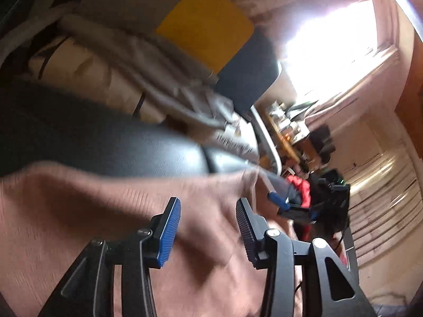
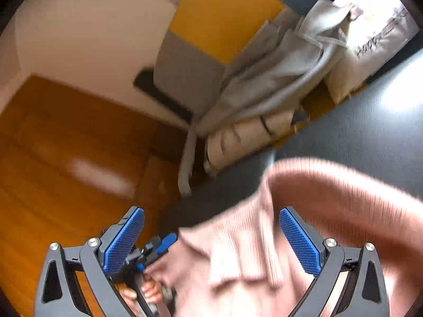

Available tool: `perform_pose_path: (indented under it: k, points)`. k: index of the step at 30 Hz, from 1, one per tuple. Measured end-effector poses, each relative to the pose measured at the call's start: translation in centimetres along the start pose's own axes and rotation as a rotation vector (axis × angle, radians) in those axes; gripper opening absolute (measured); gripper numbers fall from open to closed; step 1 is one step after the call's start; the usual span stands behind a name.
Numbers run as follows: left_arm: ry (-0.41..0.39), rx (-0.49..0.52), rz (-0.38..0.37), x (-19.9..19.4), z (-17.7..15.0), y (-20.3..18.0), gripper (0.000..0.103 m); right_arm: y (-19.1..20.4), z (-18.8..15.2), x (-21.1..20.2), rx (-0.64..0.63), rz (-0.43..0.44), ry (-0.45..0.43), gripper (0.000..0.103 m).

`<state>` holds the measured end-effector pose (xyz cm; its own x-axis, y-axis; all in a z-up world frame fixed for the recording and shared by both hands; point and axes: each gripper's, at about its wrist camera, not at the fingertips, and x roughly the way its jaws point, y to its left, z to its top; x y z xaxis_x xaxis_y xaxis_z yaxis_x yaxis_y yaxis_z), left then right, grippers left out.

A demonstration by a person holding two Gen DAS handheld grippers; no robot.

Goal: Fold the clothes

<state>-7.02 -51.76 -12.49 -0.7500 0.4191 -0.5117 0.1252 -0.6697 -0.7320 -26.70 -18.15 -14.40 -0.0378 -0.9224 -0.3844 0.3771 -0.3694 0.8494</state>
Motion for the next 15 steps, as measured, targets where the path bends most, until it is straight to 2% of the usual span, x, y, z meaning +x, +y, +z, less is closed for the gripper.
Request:
perform_pose_path:
  k: [3, 6, 8, 11, 13, 15]
  points:
    - [-0.009, -0.042, -0.061, 1.0, 0.4, 0.6, 0.048, -1.2, -1.3, 1.3, -0.005, -0.014, 0.072, 0.103]
    - [-0.019, -0.084, -0.121, 2.0, 0.9, 1.2, 0.05, -2.3, -1.8, 3.2, 0.016, -0.033, 0.101, 0.103]
    - [-0.025, -0.112, -0.161, 2.7, 1.1, 1.5, 0.052, -2.6, -2.1, 5.3, 0.033, -0.013, 0.183, 0.103]
    - [-0.035, -0.153, -0.222, 3.7, 1.6, 2.1, 0.052, -1.8, -2.0, 7.6, 0.003, 0.042, 0.244, 0.103]
    - [-0.041, -0.181, -0.262, 4.4, 1.9, 2.5, 0.052, -1.7, -0.8, 8.4, 0.061, 0.153, 0.239, 0.103]
    - [-0.13, -0.219, -0.27, 3.5, 3.7, 3.1, 0.053, -1.3, 1.0, 7.7, 0.11, 0.211, 0.143, 0.103]
